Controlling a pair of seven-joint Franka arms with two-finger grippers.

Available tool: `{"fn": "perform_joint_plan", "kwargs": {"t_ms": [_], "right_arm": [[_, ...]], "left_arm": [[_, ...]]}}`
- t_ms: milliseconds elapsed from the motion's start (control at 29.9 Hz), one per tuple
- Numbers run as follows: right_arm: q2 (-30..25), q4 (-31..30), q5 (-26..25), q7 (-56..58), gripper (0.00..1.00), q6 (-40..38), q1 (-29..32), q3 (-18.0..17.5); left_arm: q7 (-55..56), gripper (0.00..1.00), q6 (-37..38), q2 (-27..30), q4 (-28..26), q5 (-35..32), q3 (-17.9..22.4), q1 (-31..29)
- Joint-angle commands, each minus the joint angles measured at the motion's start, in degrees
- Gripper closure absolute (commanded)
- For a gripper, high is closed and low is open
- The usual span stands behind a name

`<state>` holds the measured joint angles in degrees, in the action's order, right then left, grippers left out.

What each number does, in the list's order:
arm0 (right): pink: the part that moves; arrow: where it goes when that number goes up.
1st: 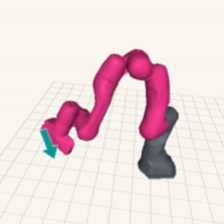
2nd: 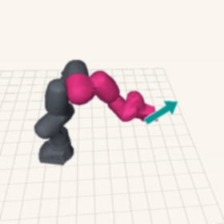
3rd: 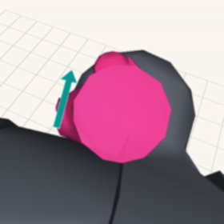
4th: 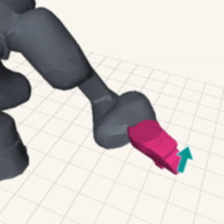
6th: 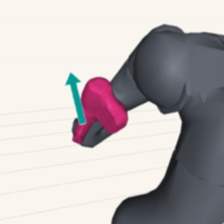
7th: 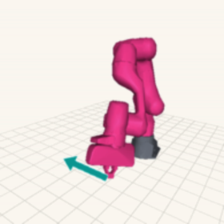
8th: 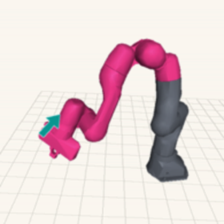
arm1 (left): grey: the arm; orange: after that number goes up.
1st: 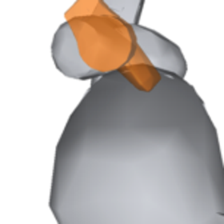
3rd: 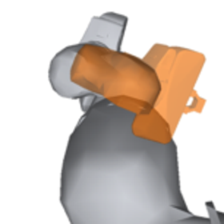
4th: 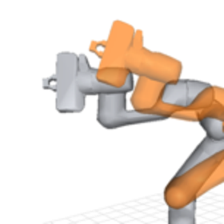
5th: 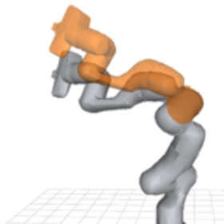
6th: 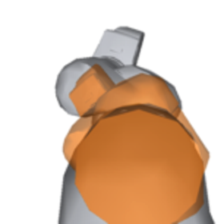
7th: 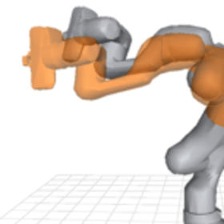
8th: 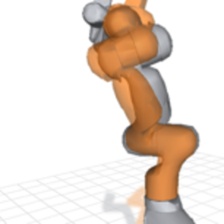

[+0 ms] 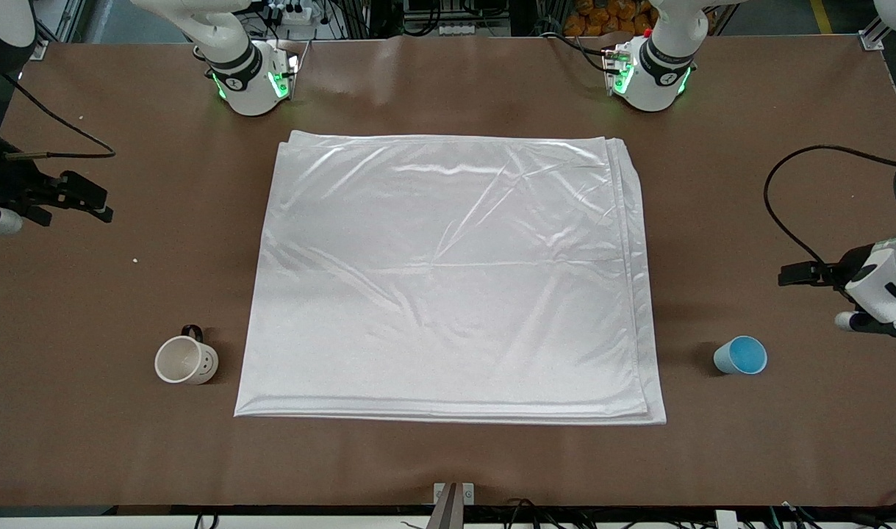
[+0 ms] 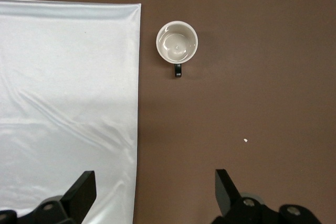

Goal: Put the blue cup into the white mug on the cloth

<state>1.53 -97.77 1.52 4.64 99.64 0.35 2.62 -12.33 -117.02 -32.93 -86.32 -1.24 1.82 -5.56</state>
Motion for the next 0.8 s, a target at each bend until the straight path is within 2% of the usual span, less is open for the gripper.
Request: {"fn": "perform_joint_plan", "kwargs": {"t_ms": [0, 234, 468, 769], "right_arm": [[4.8, 1.0, -0.5, -1.1, 0.0, 1.2, 0.9, 0.0], [10.3, 0.2, -0.1, -1.1, 0.0, 3.6, 1.0, 0.0], [13.0, -5.1, 0.1, -1.1, 0.0, 12.1, 0.6, -0.1], [18.9, -5.5, 0.1, -1.0, 0.0, 19.6, 0.5, -0.1]], "left_arm": [[-1.2, 0.0, -3.6, -3.5, 1.8, -1.1, 0.6, 0.3], [-1.2, 0.0, -8.3, -6.3, 1.8, -1.1, 0.7, 0.2], [-1.2, 0.0, -11.7, -8.1, 1.8, -1.1, 0.7, 0.1], [-1.2, 0.0, -13.9, -9.8, 1.8, -1.0, 0.7, 0.1]]}}
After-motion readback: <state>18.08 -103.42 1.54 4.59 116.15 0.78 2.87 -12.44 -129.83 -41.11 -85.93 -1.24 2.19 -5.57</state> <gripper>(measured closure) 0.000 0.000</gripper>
